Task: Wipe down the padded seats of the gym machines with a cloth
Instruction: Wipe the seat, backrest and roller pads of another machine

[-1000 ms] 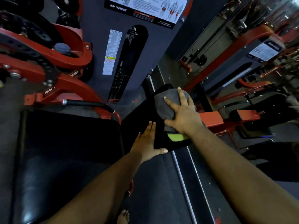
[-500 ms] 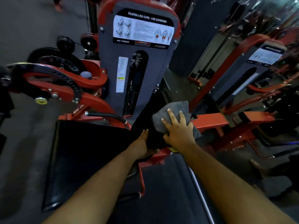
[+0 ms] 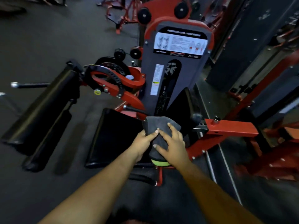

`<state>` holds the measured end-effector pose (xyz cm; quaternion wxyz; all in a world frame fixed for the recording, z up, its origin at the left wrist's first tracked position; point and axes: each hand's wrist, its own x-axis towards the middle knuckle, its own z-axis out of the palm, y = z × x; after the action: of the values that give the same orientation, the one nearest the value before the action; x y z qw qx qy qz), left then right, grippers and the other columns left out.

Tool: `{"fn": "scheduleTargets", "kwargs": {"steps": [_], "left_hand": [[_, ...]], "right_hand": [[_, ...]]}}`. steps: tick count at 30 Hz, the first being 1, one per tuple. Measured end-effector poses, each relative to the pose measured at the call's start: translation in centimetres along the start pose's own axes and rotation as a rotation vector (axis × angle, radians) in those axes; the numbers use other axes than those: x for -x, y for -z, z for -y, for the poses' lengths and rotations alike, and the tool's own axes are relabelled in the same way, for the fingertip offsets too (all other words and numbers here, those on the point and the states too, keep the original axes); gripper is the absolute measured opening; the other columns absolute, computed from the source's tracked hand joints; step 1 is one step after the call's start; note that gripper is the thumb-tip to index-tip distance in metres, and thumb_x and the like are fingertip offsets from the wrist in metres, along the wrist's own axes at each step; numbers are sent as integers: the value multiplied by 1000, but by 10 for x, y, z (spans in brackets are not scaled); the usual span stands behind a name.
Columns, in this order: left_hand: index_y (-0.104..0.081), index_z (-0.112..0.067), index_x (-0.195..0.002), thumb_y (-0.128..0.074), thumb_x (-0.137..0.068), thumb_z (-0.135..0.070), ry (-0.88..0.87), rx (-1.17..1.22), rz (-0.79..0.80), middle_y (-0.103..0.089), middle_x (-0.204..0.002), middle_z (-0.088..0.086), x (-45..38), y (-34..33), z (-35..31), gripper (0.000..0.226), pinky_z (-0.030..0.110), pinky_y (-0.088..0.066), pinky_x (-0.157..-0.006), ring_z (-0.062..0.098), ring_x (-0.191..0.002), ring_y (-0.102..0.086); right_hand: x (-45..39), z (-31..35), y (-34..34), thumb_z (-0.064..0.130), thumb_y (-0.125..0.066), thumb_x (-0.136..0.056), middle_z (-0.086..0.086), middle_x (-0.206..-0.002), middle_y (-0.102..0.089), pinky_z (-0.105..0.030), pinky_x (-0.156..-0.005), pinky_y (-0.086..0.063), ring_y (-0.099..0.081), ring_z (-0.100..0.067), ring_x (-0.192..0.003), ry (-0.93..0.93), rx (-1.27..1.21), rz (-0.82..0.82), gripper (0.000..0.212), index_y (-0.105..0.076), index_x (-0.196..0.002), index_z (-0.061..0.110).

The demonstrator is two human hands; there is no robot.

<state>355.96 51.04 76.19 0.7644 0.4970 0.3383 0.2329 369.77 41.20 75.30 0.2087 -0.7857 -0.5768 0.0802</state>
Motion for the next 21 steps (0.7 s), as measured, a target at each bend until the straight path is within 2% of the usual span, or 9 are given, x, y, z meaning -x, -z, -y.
{"fn": "scheduleTargets", "kwargs": {"steps": [2,6,9,11,13,15,17,19,21], "left_hand": [[-69,-19,-126,-67,-99,-25,-54,-76,-107,-77,-118,1,16,28,-2,28,26,-56,-88,17,-111,-72],[-67,-16,-127,-66,-100,-21,-104,-206,-193,-76,-117,1,46,79,-8,27,23,-57,-87,15,-109,-72],[-66,-20,-128,-64,-102,-25,-112,-275,-240,-75,-119,-3,71,123,-18,27,25,-57,-91,10,-109,-71],[-66,-23,-126,-63,-102,-26,-122,-279,-273,-75,-118,-5,88,157,-26,24,27,-57,-92,8,-108,-71],[-68,-23,-122,-64,-101,-23,-131,-263,-305,-76,-115,-6,103,194,-34,21,22,-57,-87,8,-106,-72],[-68,-21,-122,-64,-101,-22,-112,-258,-322,-76,-115,-5,114,234,-43,21,22,-57,-86,10,-106,-72],[-67,-19,-123,-64,-100,-21,-93,-263,-332,-76,-116,-2,122,268,-50,23,26,-56,-89,12,-107,-72],[-67,-17,-125,-64,-100,-19,-73,-258,-338,-76,-118,0,127,308,-57,25,32,-56,-94,14,-109,-72],[-66,-18,-124,-64,-100,-17,-74,-250,-345,-75,-119,2,132,346,-64,24,32,-56,-97,17,-112,-70]], "right_hand": [[3,18,-15,75,-57,-85,7,-168,-14,-54,-110,-37,-21,-24,-150,-27,-109,8,72,-37,-151,52],[-5,55,-41,74,-55,-84,0,-166,-25,-58,-116,-34,-26,-28,-149,-137,-303,-1,81,-37,-155,39],[-16,94,-67,67,-60,-88,-3,-166,-27,-52,-120,-30,-26,-30,-150,-187,-437,113,86,-28,-160,34],[-25,128,-91,78,-58,-82,-4,-165,-30,-53,-120,-32,-29,-29,-150,-237,-548,192,97,-21,-161,36],[-36,167,-115,87,-58,-73,-5,-164,-33,-52,-117,-38,-36,-27,-148,-303,-693,274,110,-13,-162,40],[-47,213,-135,73,-64,-83,-4,-161,-36,-46,-114,-44,-43,-23,-144,-369,-871,361,105,-5,-163,37],[-55,250,-151,58,-64,-91,-1,-143,-57,-35,-98,-55,-60,-15,-124,-438,-1058,402,99,-1,-163,34],[-66,287,-170,49,-61,-98,10,-113,-65,-23,-78,-55,-65,-3,-99,-480,-1141,382,87,-7,-163,25],[-74,324,-195,50,-61,-98,6,-115,-65,-26,-81,-56,-66,-8,-103,-490,-1128,339,82,-19,-161,20]]}}
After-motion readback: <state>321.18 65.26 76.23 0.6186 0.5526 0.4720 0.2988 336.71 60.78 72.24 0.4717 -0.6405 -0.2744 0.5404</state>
